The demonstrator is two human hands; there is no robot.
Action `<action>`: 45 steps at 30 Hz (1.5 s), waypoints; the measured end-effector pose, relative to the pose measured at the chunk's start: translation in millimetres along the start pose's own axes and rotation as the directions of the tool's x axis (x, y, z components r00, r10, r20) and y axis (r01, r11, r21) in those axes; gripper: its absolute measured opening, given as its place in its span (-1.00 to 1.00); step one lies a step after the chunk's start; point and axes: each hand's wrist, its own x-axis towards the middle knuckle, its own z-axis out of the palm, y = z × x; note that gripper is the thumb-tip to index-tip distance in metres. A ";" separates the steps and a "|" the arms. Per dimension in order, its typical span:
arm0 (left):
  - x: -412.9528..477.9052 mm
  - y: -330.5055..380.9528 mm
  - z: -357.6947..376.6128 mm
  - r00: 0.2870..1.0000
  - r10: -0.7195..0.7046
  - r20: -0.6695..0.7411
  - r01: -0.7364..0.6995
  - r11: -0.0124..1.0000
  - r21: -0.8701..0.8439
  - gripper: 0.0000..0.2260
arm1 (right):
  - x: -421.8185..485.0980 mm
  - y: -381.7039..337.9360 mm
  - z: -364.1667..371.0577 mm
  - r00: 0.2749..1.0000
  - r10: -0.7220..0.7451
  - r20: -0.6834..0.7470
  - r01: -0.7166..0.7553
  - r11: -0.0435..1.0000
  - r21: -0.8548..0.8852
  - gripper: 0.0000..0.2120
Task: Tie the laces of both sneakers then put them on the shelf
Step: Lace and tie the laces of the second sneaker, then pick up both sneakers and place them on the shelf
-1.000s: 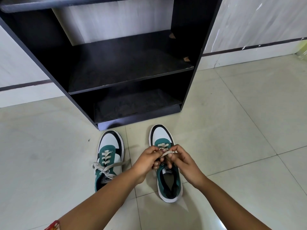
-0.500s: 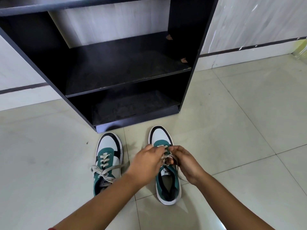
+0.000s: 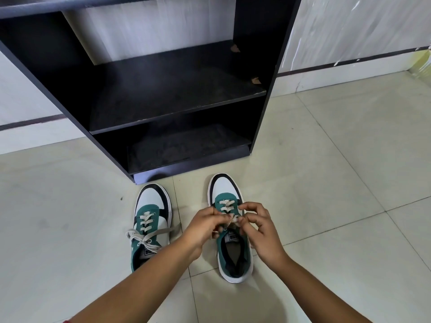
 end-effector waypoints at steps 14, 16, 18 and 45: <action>4.7 -32.5 -22.4 0.975 -0.178 -0.136 0.078 0.838 -0.541 -0.79 | -1.5 12.7 -5.4 0.772 0.622 0.131 -0.357 0.253 0.899 -0.70; 9.0 -33.4 -24.6 0.971 -0.170 -0.170 0.068 0.873 -0.484 -0.77 | 2.2 12.4 -6.8 0.759 0.638 0.132 -0.357 0.238 0.903 -0.71; 9.5 -33.7 -25.8 0.969 -0.156 -0.190 0.057 0.894 -0.444 -0.76 | 4.0 12.4 -7.4 0.745 0.654 0.134 -0.369 0.236 0.899 -0.69; -79.6 -76.0 -85.2 0.717 0.682 -0.143 -0.226 0.422 0.878 -0.69 | -49.0 10.6 -32.0 0.883 0.310 0.354 -0.009 0.763 -0.646 -0.46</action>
